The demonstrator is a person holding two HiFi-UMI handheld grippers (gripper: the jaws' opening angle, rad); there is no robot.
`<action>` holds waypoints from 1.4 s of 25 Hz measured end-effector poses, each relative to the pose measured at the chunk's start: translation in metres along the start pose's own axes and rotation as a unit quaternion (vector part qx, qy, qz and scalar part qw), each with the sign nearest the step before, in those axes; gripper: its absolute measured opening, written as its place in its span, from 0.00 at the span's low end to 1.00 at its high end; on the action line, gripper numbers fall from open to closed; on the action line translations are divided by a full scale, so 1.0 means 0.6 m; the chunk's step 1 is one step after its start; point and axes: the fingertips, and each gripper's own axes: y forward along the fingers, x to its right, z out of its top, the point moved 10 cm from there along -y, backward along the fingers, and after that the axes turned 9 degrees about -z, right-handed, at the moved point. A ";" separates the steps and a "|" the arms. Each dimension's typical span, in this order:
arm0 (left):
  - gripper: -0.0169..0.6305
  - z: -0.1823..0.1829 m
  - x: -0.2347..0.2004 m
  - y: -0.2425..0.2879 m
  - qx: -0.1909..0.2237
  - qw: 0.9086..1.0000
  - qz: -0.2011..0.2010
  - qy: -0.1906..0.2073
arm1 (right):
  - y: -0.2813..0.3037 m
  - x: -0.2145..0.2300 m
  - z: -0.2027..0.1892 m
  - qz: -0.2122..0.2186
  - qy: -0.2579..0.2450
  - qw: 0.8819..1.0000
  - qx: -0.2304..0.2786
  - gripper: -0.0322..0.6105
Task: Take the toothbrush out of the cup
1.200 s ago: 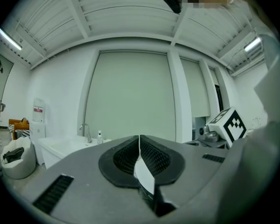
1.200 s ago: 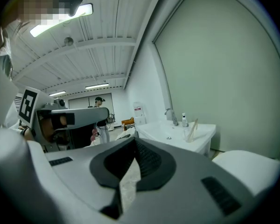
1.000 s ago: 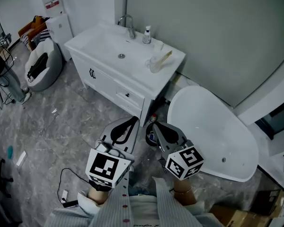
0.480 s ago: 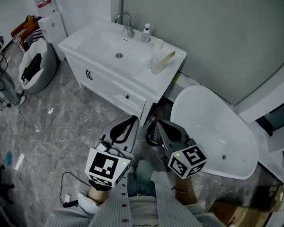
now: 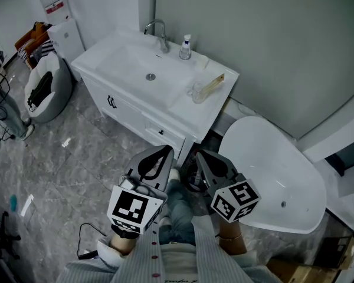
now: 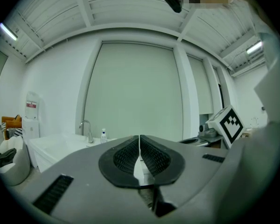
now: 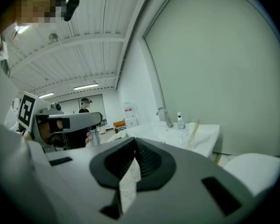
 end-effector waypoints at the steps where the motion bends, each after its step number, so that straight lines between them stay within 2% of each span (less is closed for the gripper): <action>1: 0.06 0.002 -0.013 0.013 0.001 1.000 -0.001 0.002 | 0.016 0.008 0.006 0.001 0.000 1.000 0.001 0.07; 13: 0.06 0.034 -0.178 0.203 -0.008 1.000 -0.002 -0.005 | 0.225 0.135 0.087 0.006 0.001 1.000 -0.014 0.07; 21: 0.06 0.058 -0.269 0.326 -0.010 1.000 -0.021 -0.010 | 0.334 0.214 0.139 0.000 0.004 1.000 -0.019 0.07; 30: 0.06 0.056 -0.324 0.439 -0.023 0.998 -0.053 -0.014 | 0.389 0.283 0.163 -0.014 0.006 1.000 -0.024 0.07; 35: 0.06 0.057 -0.334 0.489 -0.029 0.996 -0.086 -0.013 | 0.394 0.311 0.166 -0.040 0.017 0.999 -0.022 0.07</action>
